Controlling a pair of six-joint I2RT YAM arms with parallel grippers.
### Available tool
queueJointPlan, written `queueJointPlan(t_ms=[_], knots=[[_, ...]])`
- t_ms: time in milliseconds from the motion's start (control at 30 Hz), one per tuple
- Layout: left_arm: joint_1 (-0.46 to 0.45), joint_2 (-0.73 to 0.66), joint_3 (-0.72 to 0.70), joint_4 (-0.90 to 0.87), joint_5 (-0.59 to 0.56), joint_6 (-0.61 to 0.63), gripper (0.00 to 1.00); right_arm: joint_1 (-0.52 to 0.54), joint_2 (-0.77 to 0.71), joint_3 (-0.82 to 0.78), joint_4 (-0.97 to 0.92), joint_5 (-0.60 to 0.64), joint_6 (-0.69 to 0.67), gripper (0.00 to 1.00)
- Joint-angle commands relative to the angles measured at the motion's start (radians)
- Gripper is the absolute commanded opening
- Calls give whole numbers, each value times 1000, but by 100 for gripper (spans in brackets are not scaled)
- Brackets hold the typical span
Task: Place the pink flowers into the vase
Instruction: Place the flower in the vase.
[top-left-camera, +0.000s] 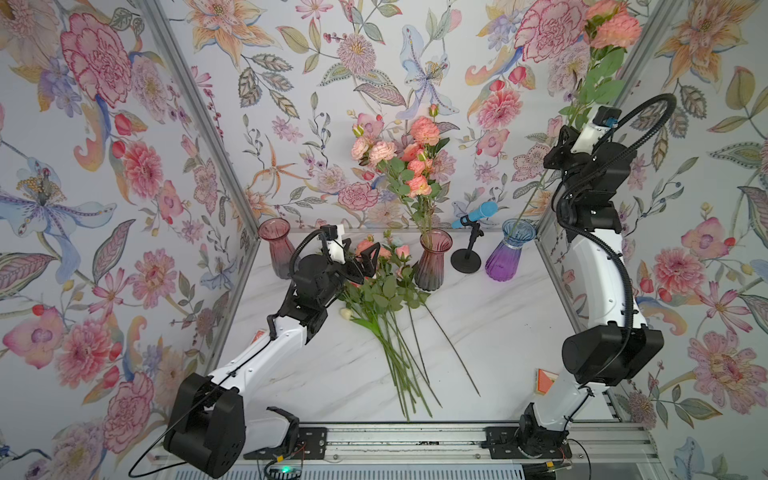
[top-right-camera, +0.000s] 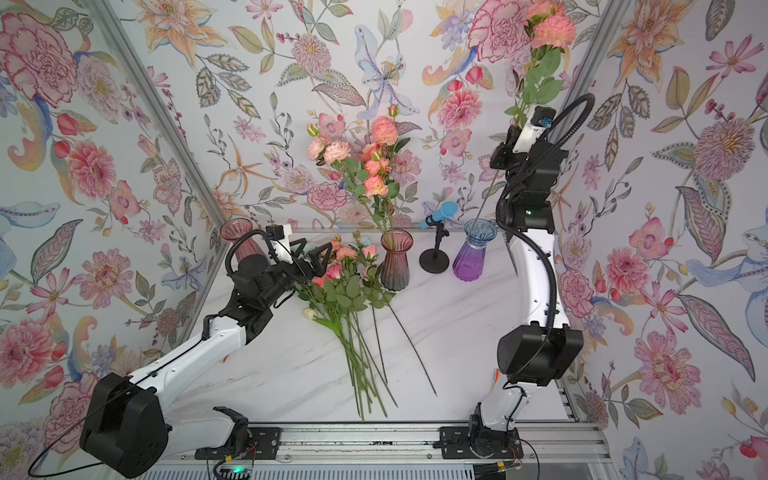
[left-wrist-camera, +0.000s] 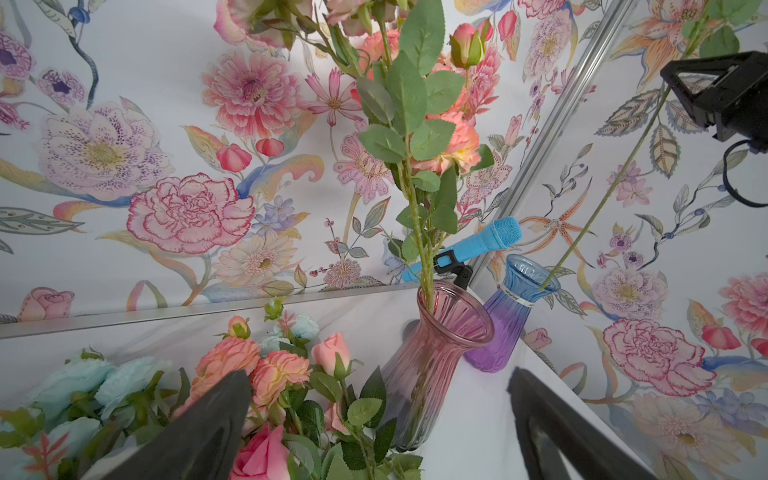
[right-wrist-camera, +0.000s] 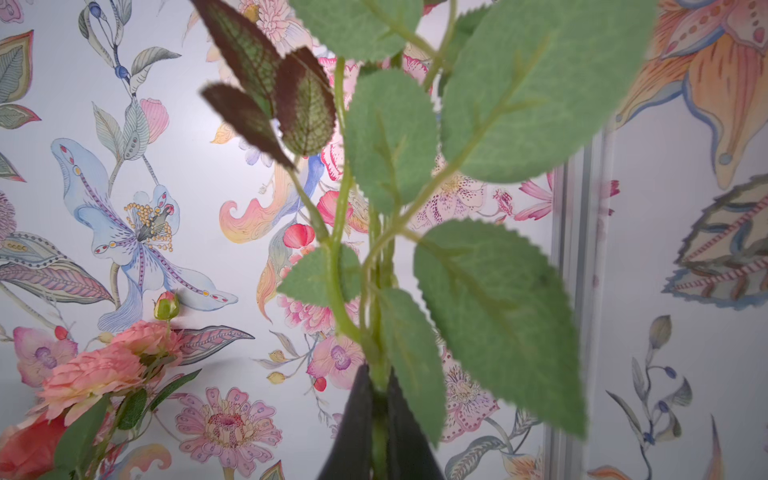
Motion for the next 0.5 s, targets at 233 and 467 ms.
queueJointPlan(t_ms=[233, 467], knots=[[-39, 42, 35, 55, -18, 98, 100, -5, 36, 98, 22, -16, -116, 1], [-53, 33, 34, 70, -13, 101, 100, -7, 84, 53, 89, -62, -111, 0]])
